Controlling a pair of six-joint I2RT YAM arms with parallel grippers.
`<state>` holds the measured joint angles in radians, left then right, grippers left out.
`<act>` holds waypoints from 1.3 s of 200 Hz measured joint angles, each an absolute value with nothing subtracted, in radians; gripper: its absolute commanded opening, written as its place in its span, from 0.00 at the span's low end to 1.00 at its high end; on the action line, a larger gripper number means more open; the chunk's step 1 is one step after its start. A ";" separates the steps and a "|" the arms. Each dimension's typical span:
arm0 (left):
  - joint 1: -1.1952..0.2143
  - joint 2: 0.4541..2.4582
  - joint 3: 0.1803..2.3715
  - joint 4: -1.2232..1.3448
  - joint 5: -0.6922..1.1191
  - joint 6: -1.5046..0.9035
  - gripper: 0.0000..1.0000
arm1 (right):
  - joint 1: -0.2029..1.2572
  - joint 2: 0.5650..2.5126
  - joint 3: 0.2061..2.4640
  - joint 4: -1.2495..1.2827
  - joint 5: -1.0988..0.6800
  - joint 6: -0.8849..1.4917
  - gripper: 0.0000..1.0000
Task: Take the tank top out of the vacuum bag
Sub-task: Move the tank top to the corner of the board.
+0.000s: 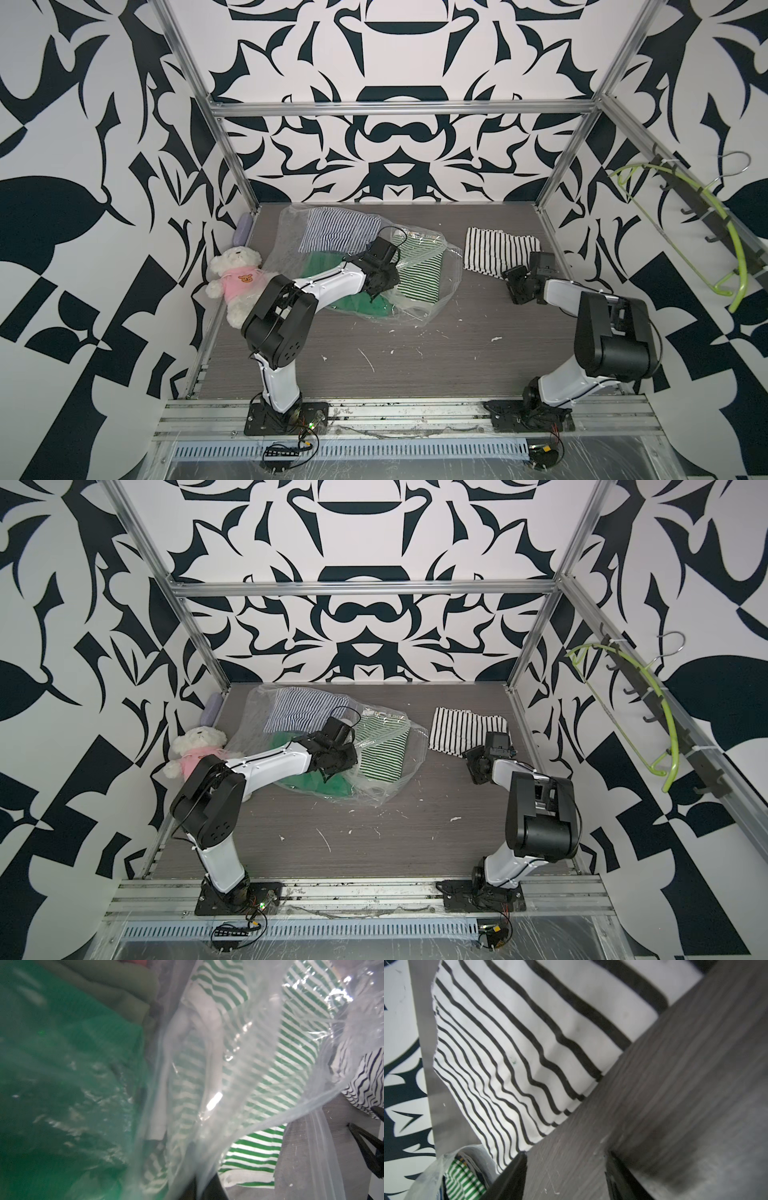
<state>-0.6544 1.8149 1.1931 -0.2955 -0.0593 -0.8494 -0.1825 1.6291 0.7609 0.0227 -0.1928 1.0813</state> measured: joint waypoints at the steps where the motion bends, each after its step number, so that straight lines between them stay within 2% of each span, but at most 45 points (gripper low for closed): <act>1: -0.654 1.815 1.193 -0.295 -0.059 -0.849 0.00 | -0.183 1.631 0.762 0.024 -0.194 1.083 0.54; 15: -0.654 1.815 1.192 -0.294 -0.059 -0.851 0.00 | -0.189 1.666 0.781 0.058 -0.201 1.102 0.49; 24: -0.654 1.815 1.192 -0.292 -0.059 -0.852 0.00 | -0.192 1.693 0.798 0.086 -0.206 1.120 0.37; 42: -0.654 1.815 1.192 -0.289 -0.057 -0.854 0.00 | -0.197 1.754 0.825 0.142 -0.224 1.152 0.20; 71: -0.654 1.815 1.192 -0.288 -0.056 -0.856 0.00 | -0.204 1.826 0.877 0.178 -0.242 1.173 0.00; 237: -0.655 1.816 1.206 -0.297 -0.056 -0.858 0.00 | -0.203 2.265 1.625 -0.177 -0.224 0.870 0.00; 260: -0.655 1.816 1.206 -0.297 -0.056 -0.860 0.00 | -0.203 2.294 1.673 -0.188 -0.233 0.830 0.24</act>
